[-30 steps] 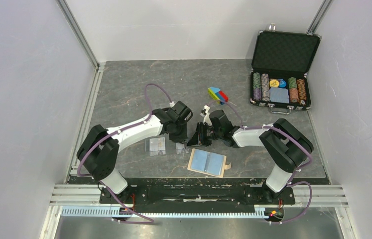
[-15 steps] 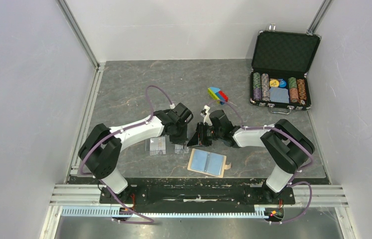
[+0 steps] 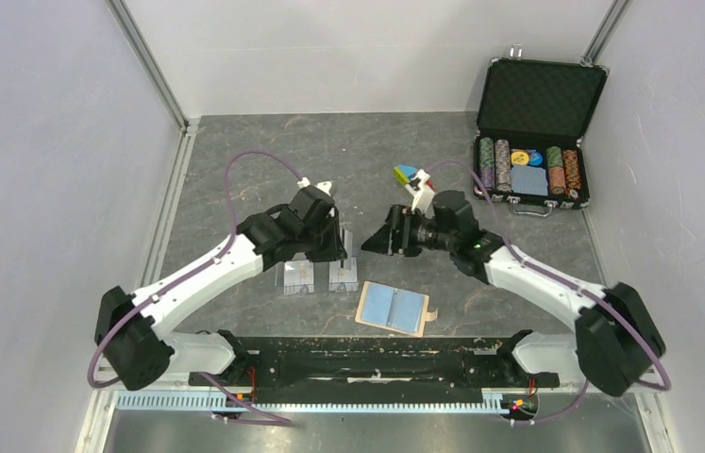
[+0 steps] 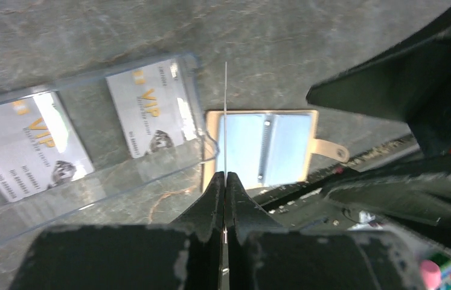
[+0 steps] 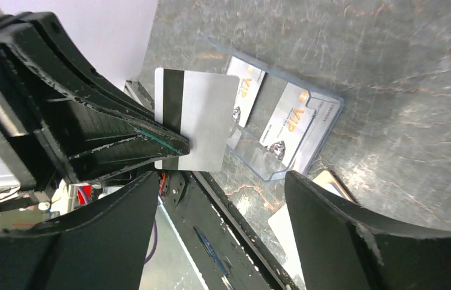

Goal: Put the credit cards into the card holder
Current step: Pick up the credit card from the storage box, then insert the credit card into the card holder.

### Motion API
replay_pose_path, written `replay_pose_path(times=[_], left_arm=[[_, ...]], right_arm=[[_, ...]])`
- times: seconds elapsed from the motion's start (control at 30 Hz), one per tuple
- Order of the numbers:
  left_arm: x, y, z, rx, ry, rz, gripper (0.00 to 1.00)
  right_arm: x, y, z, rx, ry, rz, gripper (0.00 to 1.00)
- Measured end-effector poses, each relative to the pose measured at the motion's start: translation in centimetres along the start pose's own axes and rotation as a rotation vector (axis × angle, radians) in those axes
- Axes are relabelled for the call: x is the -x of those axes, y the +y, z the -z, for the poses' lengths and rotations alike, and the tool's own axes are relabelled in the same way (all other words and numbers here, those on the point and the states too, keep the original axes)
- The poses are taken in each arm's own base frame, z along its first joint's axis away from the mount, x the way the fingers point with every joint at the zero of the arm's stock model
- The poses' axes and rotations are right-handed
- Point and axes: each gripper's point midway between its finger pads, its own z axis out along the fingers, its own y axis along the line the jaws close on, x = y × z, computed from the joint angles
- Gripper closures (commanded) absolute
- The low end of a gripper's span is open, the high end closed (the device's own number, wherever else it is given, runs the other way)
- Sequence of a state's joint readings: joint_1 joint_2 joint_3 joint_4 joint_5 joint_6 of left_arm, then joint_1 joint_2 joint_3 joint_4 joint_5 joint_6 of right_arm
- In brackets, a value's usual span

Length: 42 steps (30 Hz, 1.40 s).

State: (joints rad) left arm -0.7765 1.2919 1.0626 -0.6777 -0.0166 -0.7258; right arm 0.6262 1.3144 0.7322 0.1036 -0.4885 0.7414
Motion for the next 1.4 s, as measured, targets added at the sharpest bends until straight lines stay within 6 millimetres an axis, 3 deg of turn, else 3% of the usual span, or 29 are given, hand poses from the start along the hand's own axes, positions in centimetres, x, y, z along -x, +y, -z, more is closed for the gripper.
replay_pose_path(times=[0.13,0.3,0.47,0.67,0.7,0.87,0.97,1.13,1.27,1.4], left_arm=[[-0.7,-1.7,1.0,-0.138,-0.008,0.017,0.94],[-2.5,-4.1,1.1,-0.339,0.023,0.067,0.94],[-2.8,-6.5,1.7,-0.509,0.026,0.106,0.92],[-2.2,-8.5,2.7,-0.636,0.015,0.113,0.84],[-2.2,-8.4,2.7,-0.637,0.015,0.116,0.81],[-2.2,-8.0,2.5,-0.628,0.018,0.126,0.49],[-2.4,-7.3,2.0,-0.587,0.019,0.141,0.37],[-2.7,-5.8,1.5,-0.503,0.013,0.163,0.37],[-3.7,-4.6,0.5,-0.430,0.044,0.170,0.41],[-5.9,-3.5,-1.9,-0.323,0.138,0.150,0.44]], right_arm=[[0.8,0.4,2.7,0.030,-0.063,0.012,0.19],[-1.7,0.3,3.9,0.081,-0.024,-0.029,0.26],[-3.2,1.0,4.3,0.153,0.003,-0.077,0.38],[-2.3,3.6,4.9,0.287,-0.024,-0.084,0.97],[-2.1,3.9,5.0,0.303,-0.029,-0.093,1.00],[-1.9,4.1,5.4,0.330,-0.044,-0.114,1.00],[-1.9,4.1,5.6,0.326,-0.055,-0.107,1.00],[-2.5,2.6,5.6,0.253,-0.057,-0.097,1.00],[-3.8,-0.3,5.6,0.136,-0.043,-0.114,1.00],[-5.9,-3.3,5.8,0.013,-0.005,-0.139,1.00]])
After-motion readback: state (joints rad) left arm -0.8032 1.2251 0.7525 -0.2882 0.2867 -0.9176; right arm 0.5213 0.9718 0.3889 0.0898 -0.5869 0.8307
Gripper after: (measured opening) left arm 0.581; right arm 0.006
